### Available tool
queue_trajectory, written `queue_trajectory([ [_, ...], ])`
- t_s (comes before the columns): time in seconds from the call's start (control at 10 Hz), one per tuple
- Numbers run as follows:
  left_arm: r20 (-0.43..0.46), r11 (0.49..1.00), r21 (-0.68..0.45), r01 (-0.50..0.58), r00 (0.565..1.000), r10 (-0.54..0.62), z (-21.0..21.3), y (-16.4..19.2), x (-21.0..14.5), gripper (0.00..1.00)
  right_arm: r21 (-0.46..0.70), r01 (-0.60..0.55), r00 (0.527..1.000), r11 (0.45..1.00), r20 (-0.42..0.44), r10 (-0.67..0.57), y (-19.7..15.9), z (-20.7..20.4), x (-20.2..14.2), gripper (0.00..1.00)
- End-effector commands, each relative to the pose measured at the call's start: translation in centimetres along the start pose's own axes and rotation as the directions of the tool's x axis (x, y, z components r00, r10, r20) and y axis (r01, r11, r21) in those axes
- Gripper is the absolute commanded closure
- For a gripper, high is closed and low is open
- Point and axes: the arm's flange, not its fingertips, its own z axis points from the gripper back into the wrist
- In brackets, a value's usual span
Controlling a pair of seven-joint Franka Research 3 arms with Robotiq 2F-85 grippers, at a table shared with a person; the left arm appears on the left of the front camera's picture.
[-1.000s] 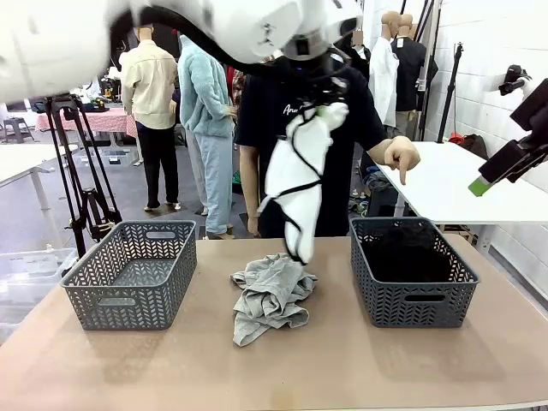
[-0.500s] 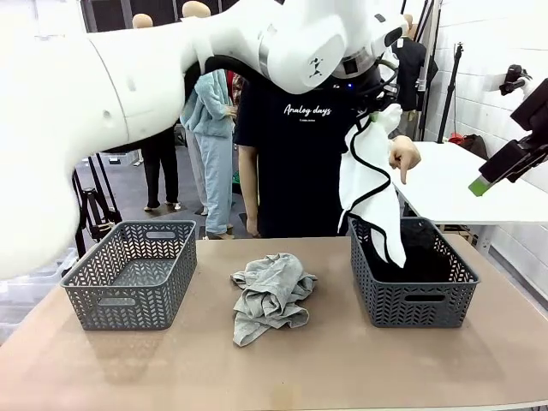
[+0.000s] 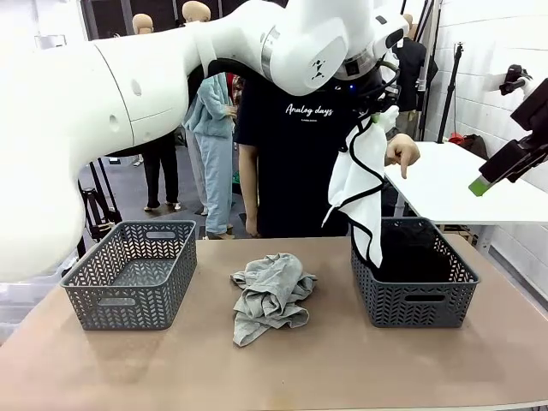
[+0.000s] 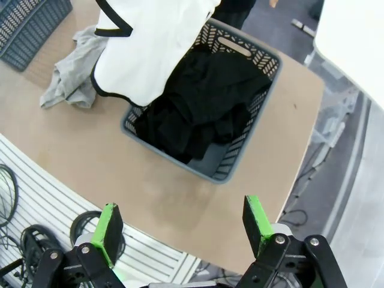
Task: Sort the tops and bottoms.
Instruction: Sort the clothes according to human instructions.
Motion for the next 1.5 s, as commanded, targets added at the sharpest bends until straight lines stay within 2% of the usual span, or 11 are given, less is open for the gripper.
queue_trajectory([
  [0.0, 0.08, 0.998, -0.04, -0.049, 0.995, 0.052, -1.4, 0.0, 1.1, 1.0, -0.01, -0.005, 1.0, 1.0, -0.005, 0.005, -0.1, 0.0, 0.0, 0.0],
  [0.2, 0.142, 0.995, -0.084, -0.061, 0.987, 0.072, -4.9, -0.7, 2.8, 1.0, -0.01, -0.005, 1.0, 1.0, -0.005, 0.005, -0.1, 0.0, 0.0, 0.0],
  [0.5, 0.123, 0.985, -0.165, -0.044, 0.99, 0.065, -10.8, -3.2, 1.9, 1.0, -0.01, -0.005, 1.0, 1.0, -0.005, 0.005, -0.1, 0.0, 0.0, 0.0],
  [0.7, 0.08, 0.967, -0.24, -0.081, 0.992, 0.103, -14.6, -5.5, 0.1, 1.0, -0.01, -0.005, 1.0, 1.0, -0.005, 0.005, -0.1, 0.0, 0.0, 0.0],
  [0.9, -0.036, 0.961, -0.246, -0.123, 0.992, 0.118, -18.2, -5.9, -3.5, 1.0, -0.01, -0.005, 1.0, 1.0, -0.005, 0.005, -0.1, 0.0, 0.0, 0.0],
  [1.1, -0.151, 0.969, -0.186, -0.162, 0.979, 0.135, -21.4, -4.8, -7.3, 1.0, -0.01, -0.005, 1.0, 1.0, -0.005, 0.005, -0.1, 0.0, 0.0, 0.0],
  [1.4, -0.294, 0.958, -0.199, -0.206, 0.945, 0.142, -22.9, -4.8, -9.9, 1.0, -0.01, -0.005, 1.0, 1.0, -0.005, 0.005, -0.1, 0.0, 0.0, 0.0],
])
